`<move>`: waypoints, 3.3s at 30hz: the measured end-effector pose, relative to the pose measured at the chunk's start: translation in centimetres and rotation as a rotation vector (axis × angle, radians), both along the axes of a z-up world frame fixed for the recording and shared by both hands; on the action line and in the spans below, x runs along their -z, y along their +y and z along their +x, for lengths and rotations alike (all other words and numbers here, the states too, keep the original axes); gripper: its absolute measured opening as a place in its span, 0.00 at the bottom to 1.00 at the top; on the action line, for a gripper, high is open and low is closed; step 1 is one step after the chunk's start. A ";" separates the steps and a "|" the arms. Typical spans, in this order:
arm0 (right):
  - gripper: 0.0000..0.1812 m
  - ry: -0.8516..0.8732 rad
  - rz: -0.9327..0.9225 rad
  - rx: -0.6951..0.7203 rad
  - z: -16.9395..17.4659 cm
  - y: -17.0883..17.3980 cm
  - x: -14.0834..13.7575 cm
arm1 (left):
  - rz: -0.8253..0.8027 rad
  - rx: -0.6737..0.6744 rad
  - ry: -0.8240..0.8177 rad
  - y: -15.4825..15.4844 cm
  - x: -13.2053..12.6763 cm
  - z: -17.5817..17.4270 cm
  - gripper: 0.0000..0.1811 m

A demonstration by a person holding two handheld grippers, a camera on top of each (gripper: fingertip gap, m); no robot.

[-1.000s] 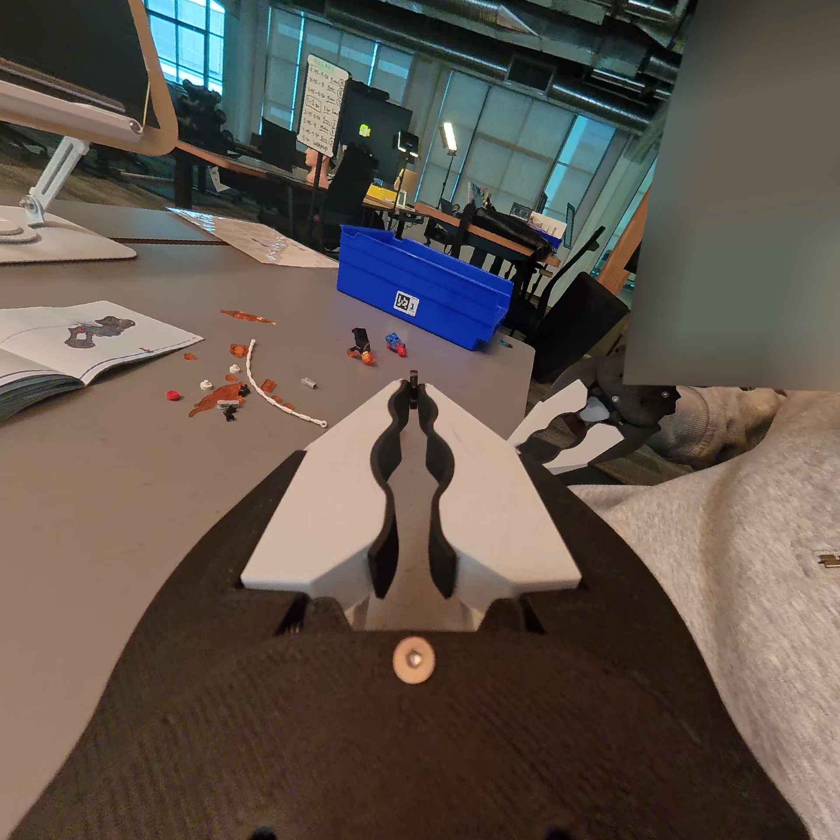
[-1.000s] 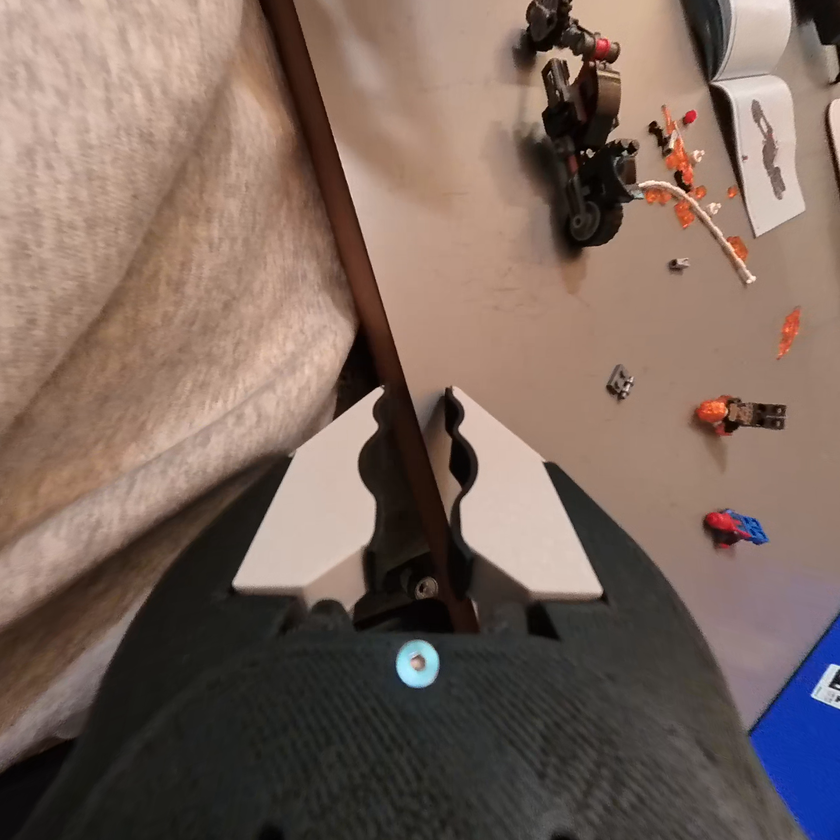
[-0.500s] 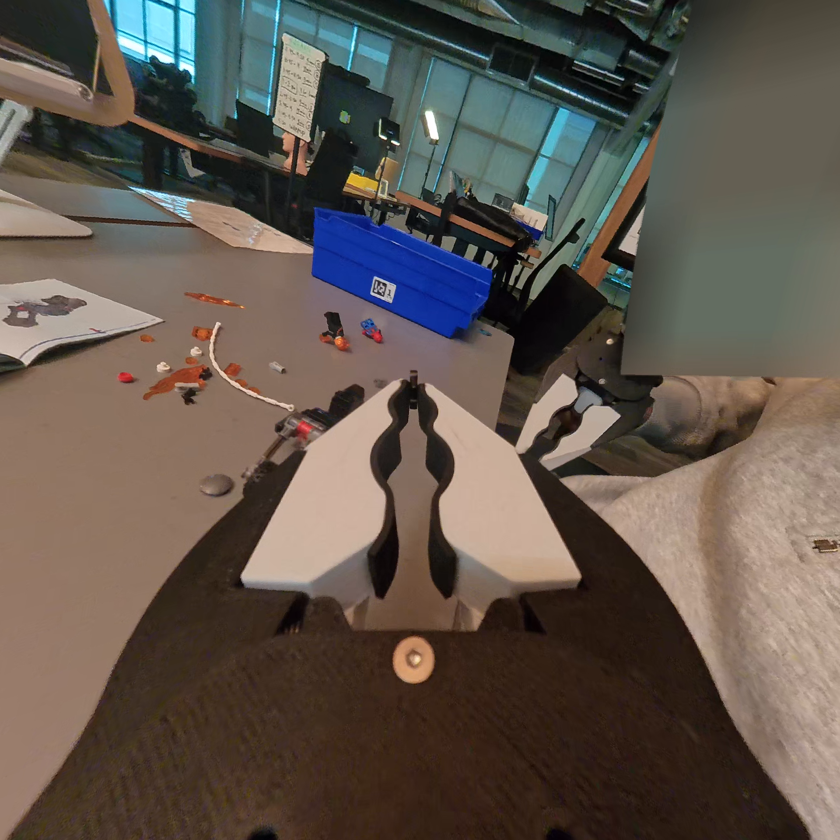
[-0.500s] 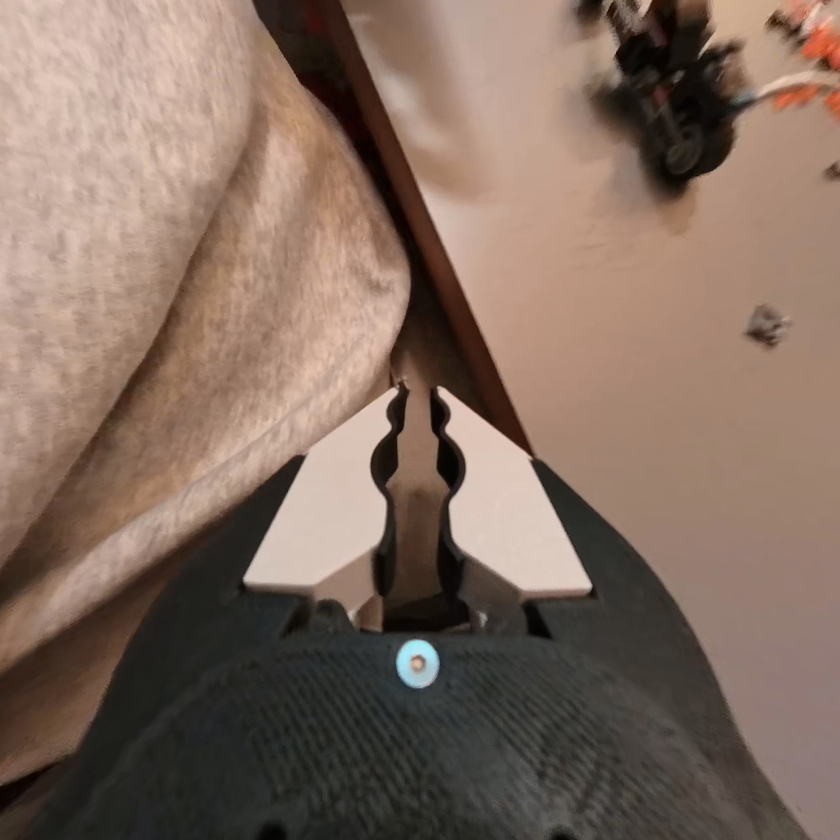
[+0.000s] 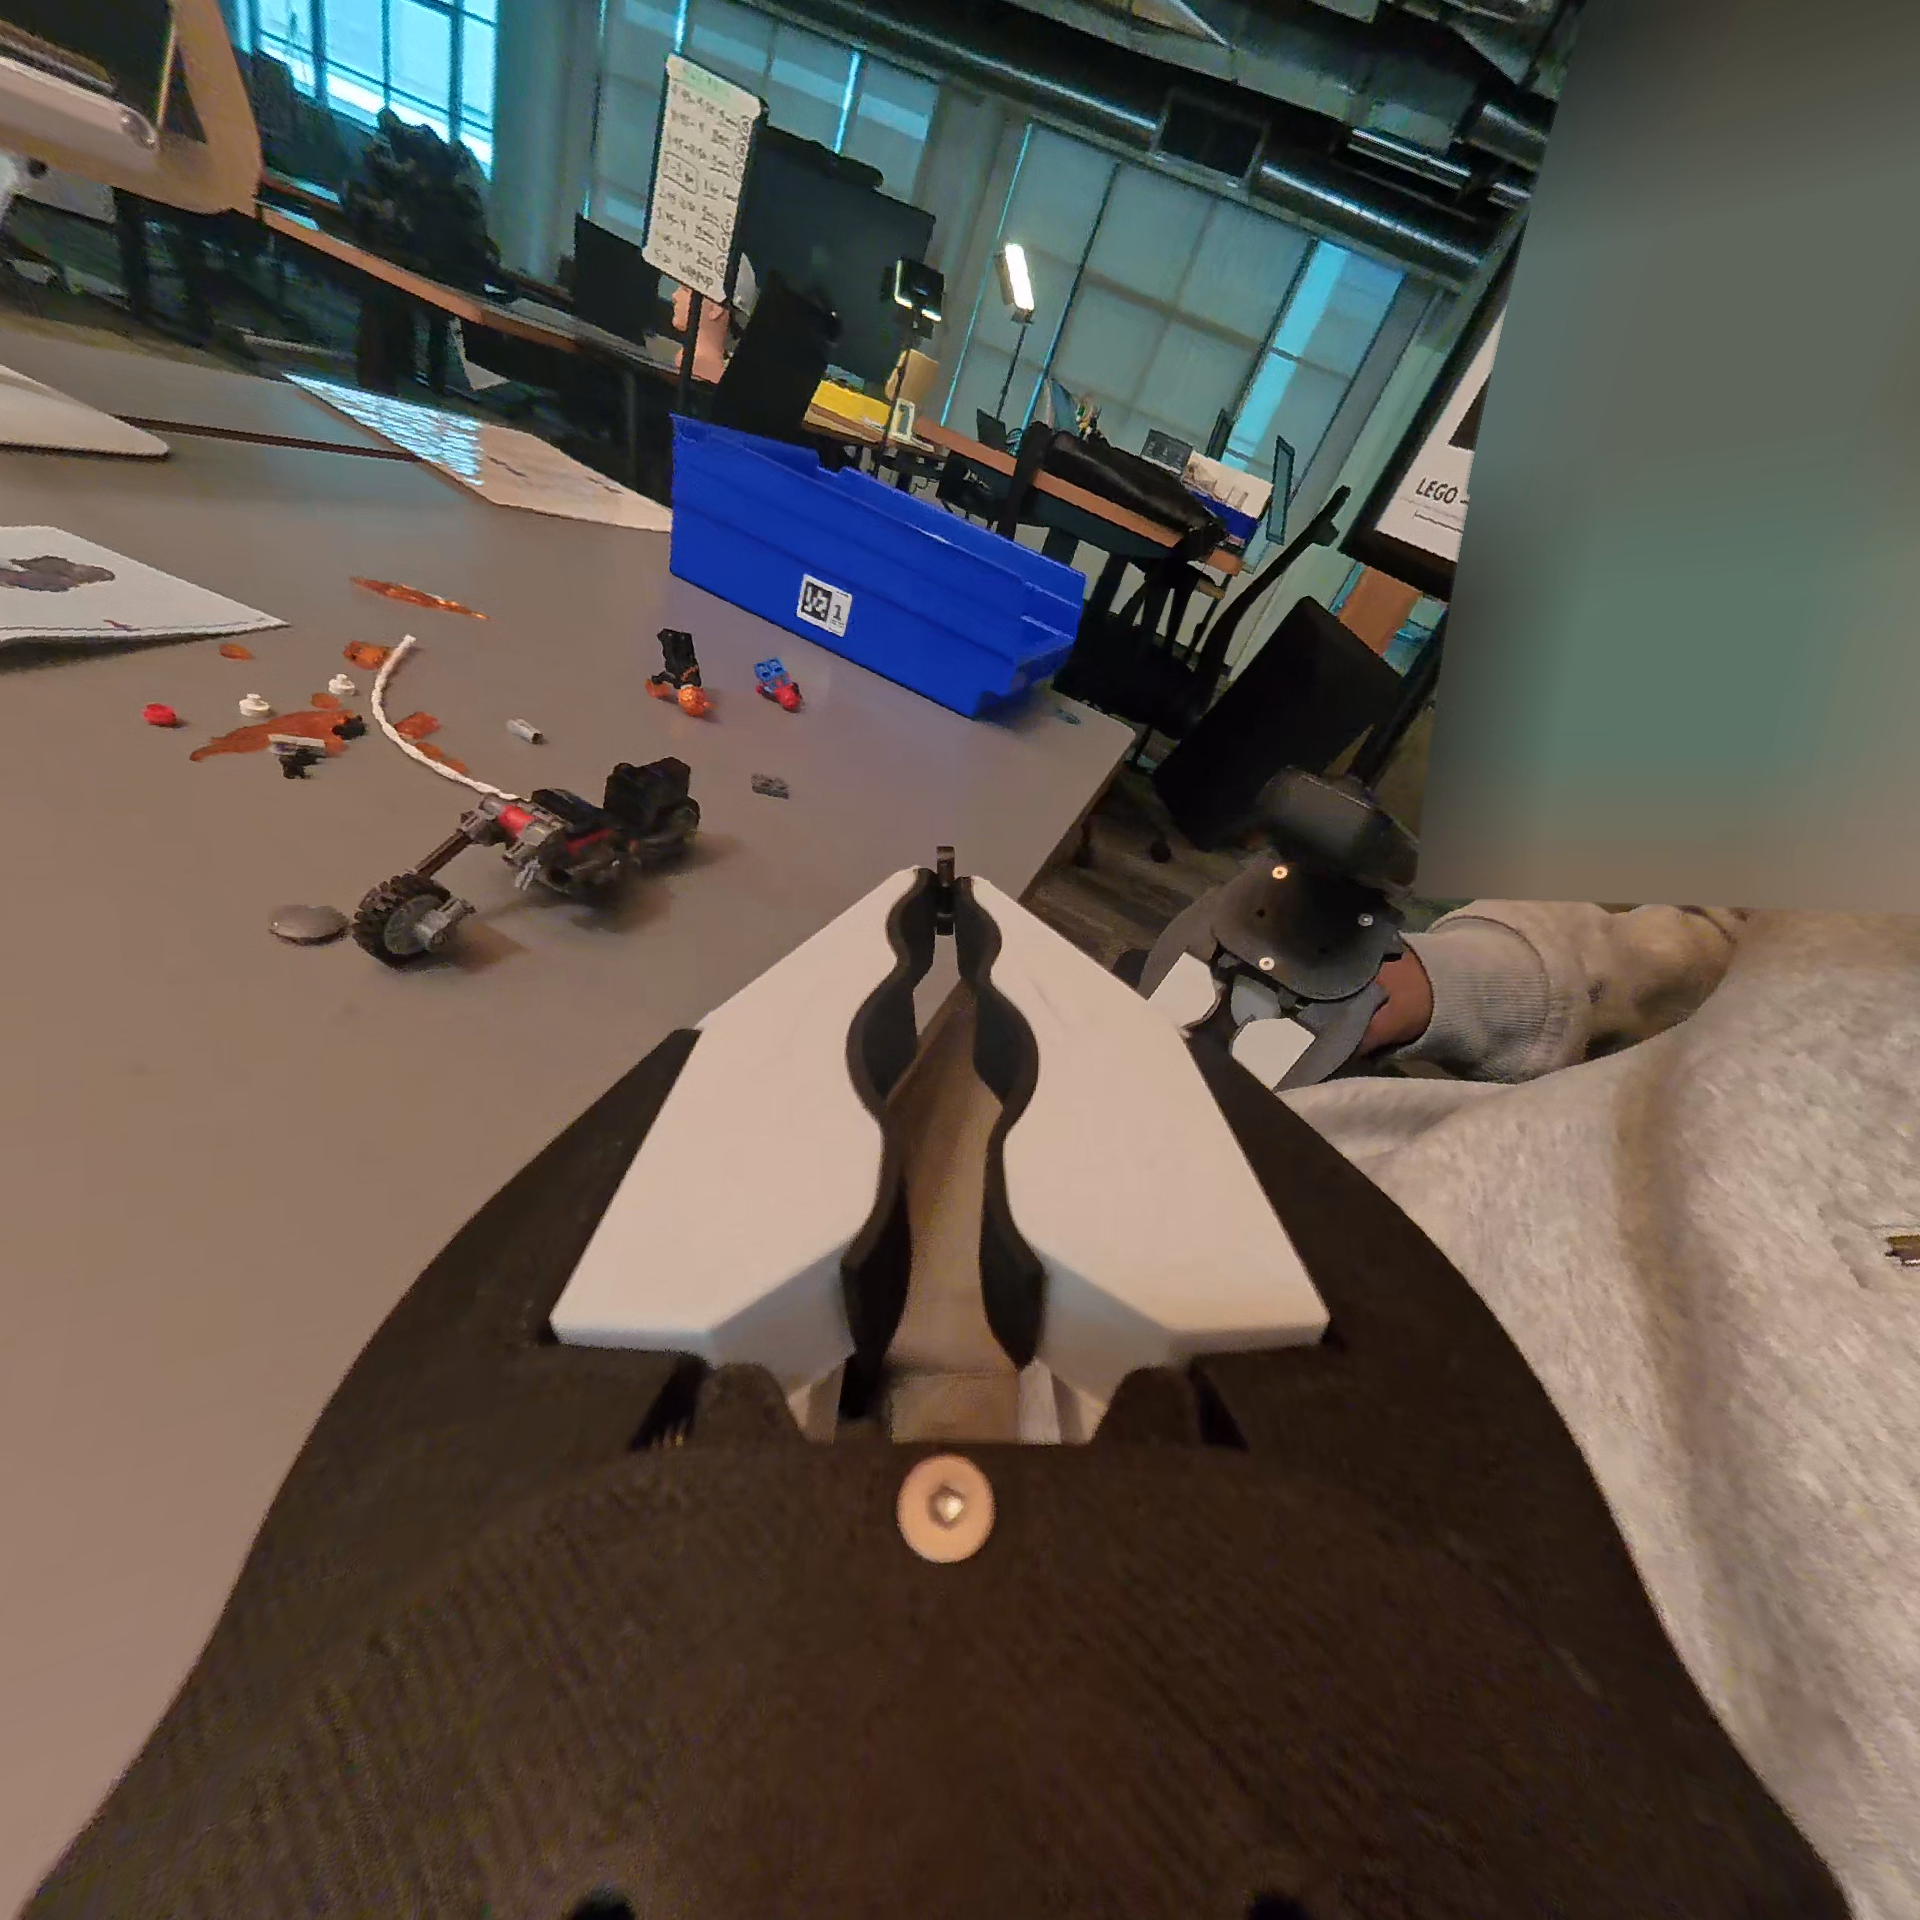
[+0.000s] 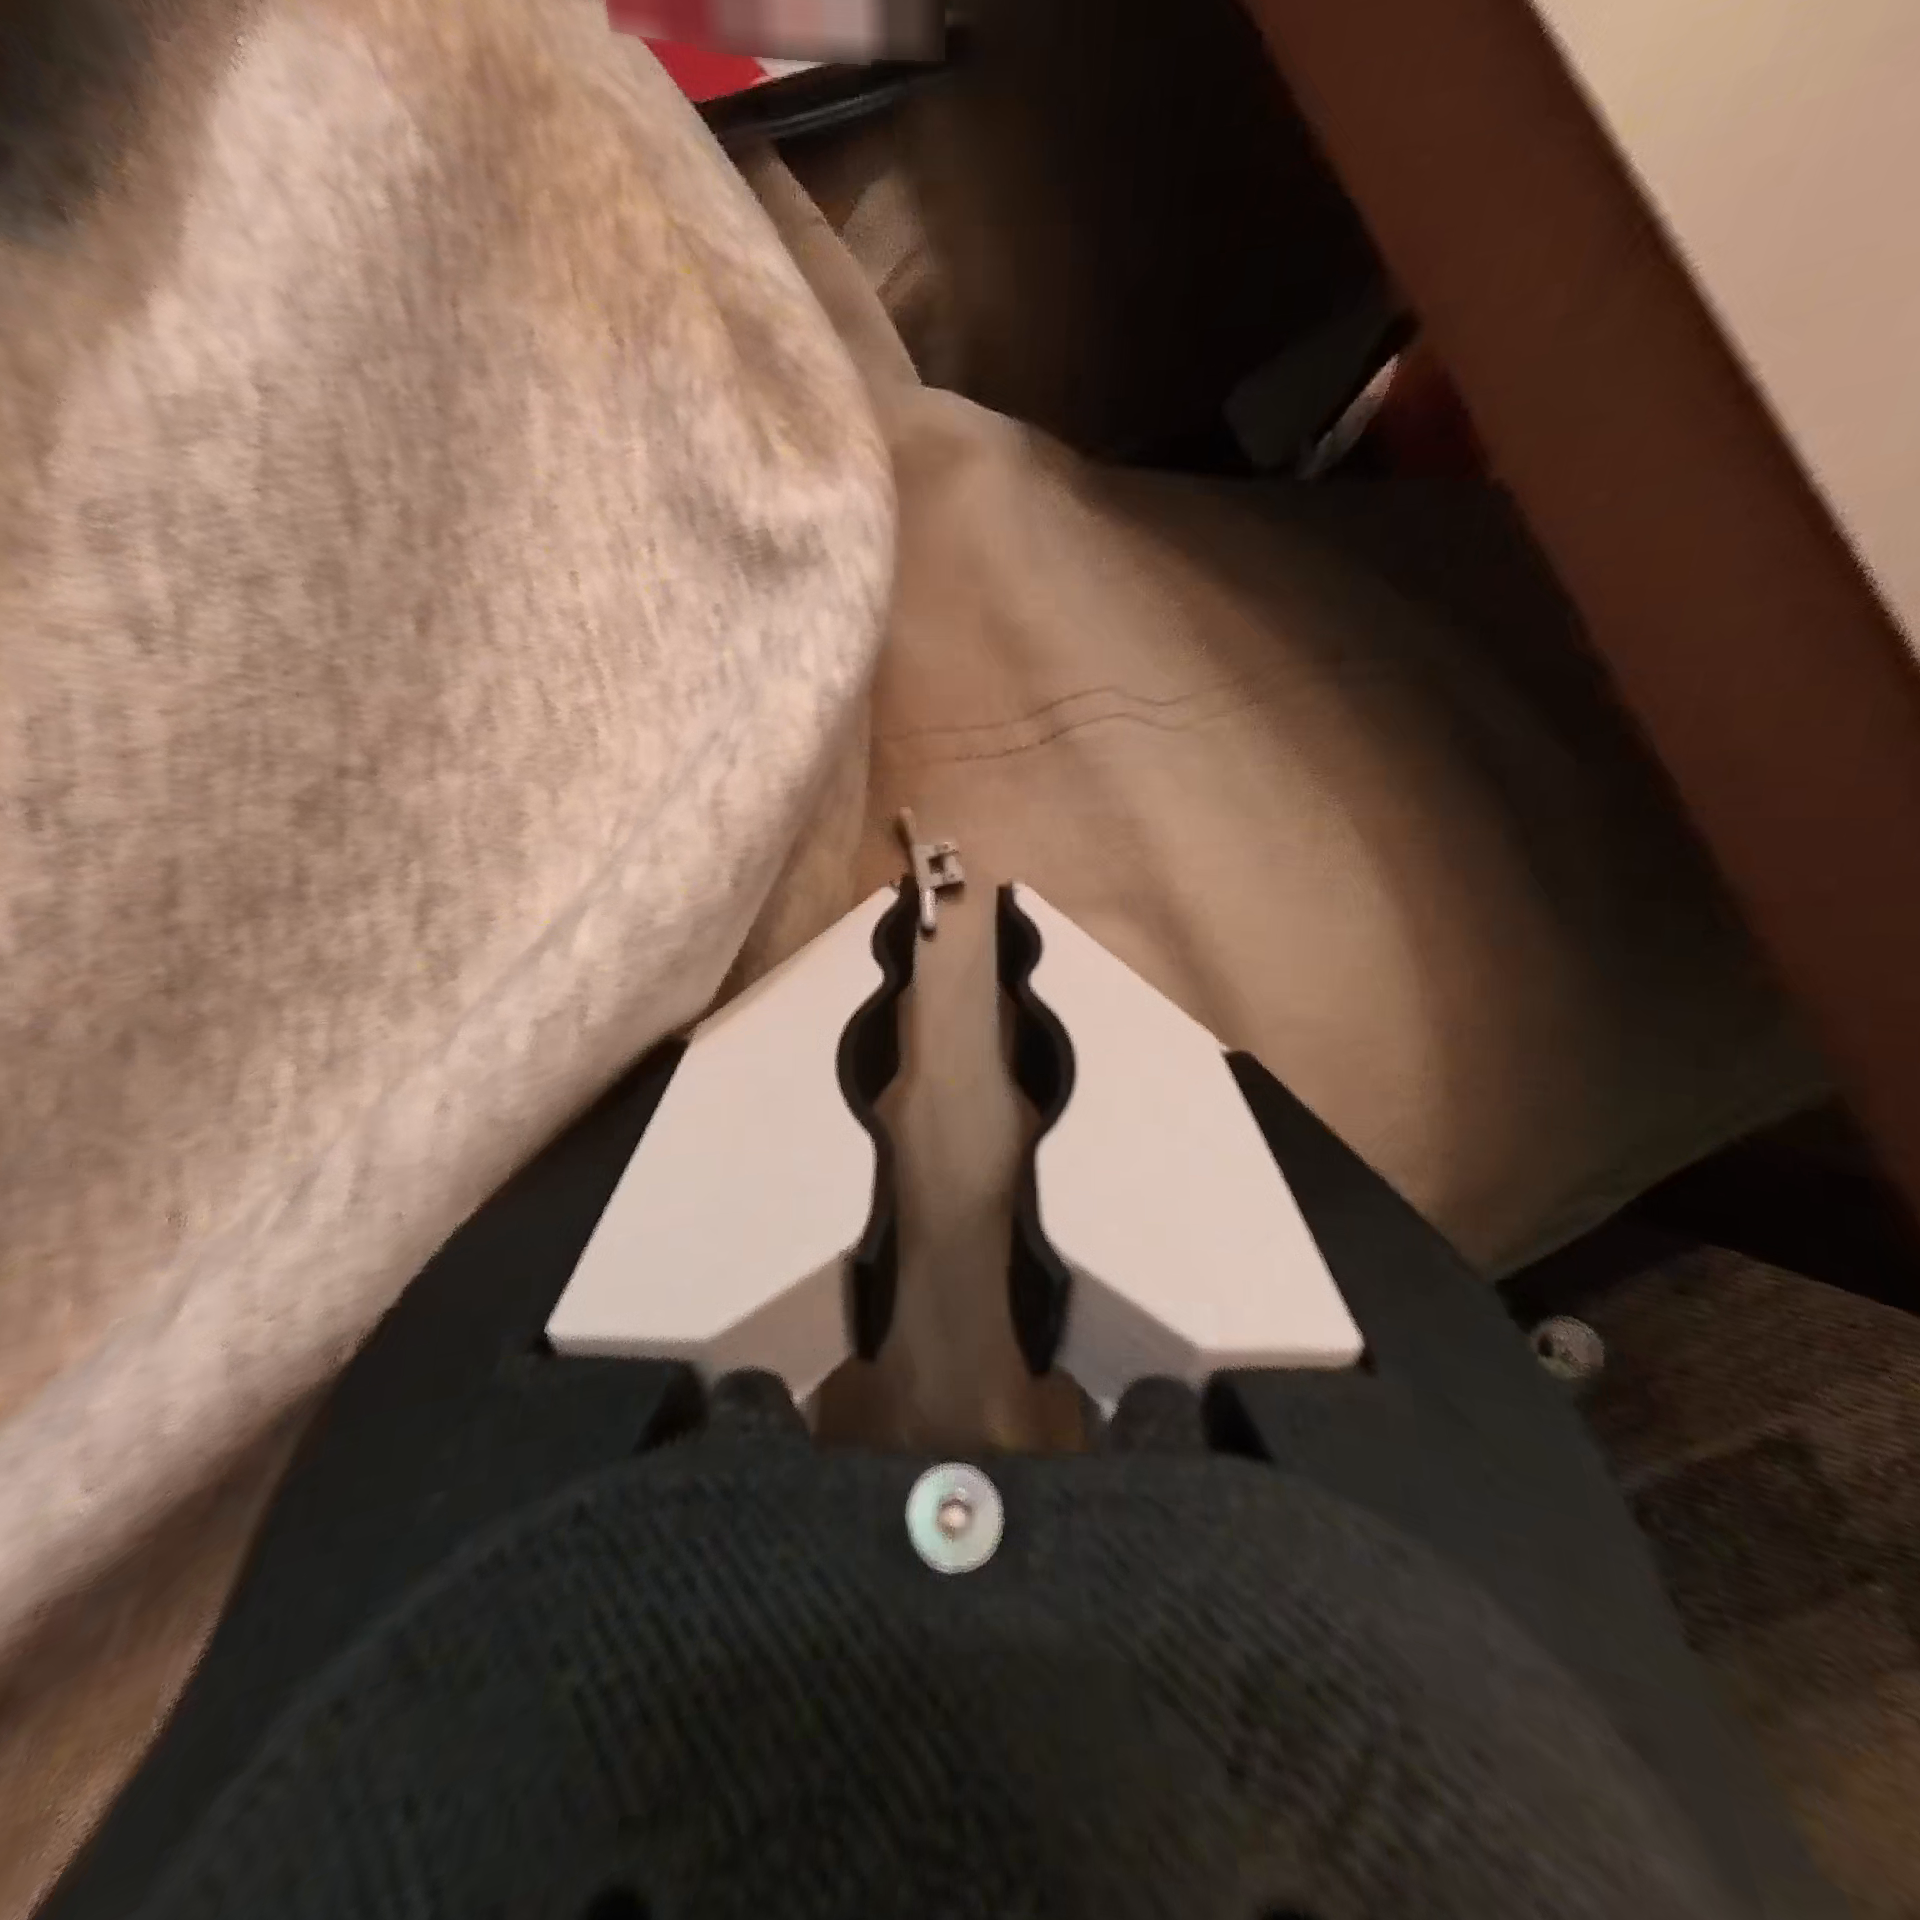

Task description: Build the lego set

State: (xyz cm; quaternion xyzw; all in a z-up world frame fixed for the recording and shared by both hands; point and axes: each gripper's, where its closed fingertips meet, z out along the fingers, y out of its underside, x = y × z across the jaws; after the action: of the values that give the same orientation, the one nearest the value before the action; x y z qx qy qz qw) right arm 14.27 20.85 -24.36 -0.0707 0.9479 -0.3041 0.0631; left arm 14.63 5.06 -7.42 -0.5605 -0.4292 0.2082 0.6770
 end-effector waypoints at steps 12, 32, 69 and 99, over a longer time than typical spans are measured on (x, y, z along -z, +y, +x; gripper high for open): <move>0.00 -0.068 -0.105 0.021 0.6 0.0 -1.8 | -0.001 0.088 -0.075 3.1 1.7 0.6 0.00; 0.00 -0.267 -0.492 -0.040 -1.6 -8.6 -14.0 | 0.161 0.284 -0.148 7.0 2.6 -1.4 0.00; 0.00 -1.062 -0.608 -0.228 0.7 -10.6 -20.1 | 0.203 0.596 0.008 6.6 -2.5 0.7 0.14; 0.09 -0.940 -0.644 -0.044 -1.7 -10.7 -18.4 | 0.301 0.469 -0.054 5.7 -2.5 -0.9 0.01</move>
State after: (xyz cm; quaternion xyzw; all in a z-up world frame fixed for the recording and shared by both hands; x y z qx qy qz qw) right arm 12.57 10.13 -5.95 0.0368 0.6757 -0.5751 0.4597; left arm 13.76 10.77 -4.97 -0.5429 -0.3318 -0.0356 0.7707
